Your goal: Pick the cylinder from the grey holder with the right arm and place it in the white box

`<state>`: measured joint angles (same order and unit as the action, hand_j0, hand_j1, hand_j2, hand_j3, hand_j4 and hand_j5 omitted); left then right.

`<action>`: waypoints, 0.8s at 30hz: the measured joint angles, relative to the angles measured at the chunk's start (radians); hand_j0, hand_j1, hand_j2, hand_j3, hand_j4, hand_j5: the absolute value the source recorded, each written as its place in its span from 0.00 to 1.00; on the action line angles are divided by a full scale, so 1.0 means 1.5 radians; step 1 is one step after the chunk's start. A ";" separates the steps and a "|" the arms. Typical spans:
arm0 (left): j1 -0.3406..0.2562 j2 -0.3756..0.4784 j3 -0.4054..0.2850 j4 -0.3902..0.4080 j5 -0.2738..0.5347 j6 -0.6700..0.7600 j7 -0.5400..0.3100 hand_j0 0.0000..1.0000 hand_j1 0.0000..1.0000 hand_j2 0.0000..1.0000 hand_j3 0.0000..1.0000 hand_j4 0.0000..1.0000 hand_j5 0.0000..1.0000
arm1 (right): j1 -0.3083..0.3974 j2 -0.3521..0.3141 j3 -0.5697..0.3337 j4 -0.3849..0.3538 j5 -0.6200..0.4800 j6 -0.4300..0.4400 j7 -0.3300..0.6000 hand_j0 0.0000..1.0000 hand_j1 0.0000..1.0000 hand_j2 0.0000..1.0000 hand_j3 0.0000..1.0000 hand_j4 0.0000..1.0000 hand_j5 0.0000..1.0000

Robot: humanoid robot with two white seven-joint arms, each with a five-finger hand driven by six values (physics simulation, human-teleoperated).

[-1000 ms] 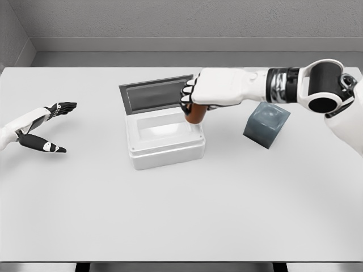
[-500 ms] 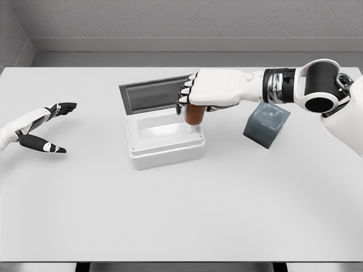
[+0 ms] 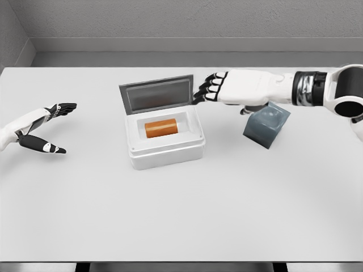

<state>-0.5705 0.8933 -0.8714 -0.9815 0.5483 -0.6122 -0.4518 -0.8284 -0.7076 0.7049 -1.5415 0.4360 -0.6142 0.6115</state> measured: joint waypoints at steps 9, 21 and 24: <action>-0.083 -0.021 0.002 -0.035 0.067 0.001 0.000 1.00 1.00 1.00 1.00 1.00 1.00 | 0.070 -0.105 -0.102 0.002 -0.019 0.000 0.000 1.00 1.00 1.00 1.00 1.00 1.00; -0.090 -0.125 0.000 -0.063 0.063 0.000 -0.004 1.00 1.00 1.00 1.00 1.00 1.00 | 0.069 -0.108 -0.117 0.003 -0.020 0.000 0.000 1.00 1.00 1.00 1.00 1.00 1.00; -0.090 -0.134 -0.002 -0.063 0.055 0.000 -0.005 1.00 1.00 1.00 1.00 1.00 1.00 | 0.069 -0.107 -0.117 0.002 -0.020 0.000 0.000 1.00 1.00 1.00 1.00 1.00 1.00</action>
<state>-0.7056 0.6921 -0.8738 -1.0762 0.6314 -0.6122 -0.4591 -0.7256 -0.8679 0.5297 -1.5379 0.4064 -0.6136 0.6114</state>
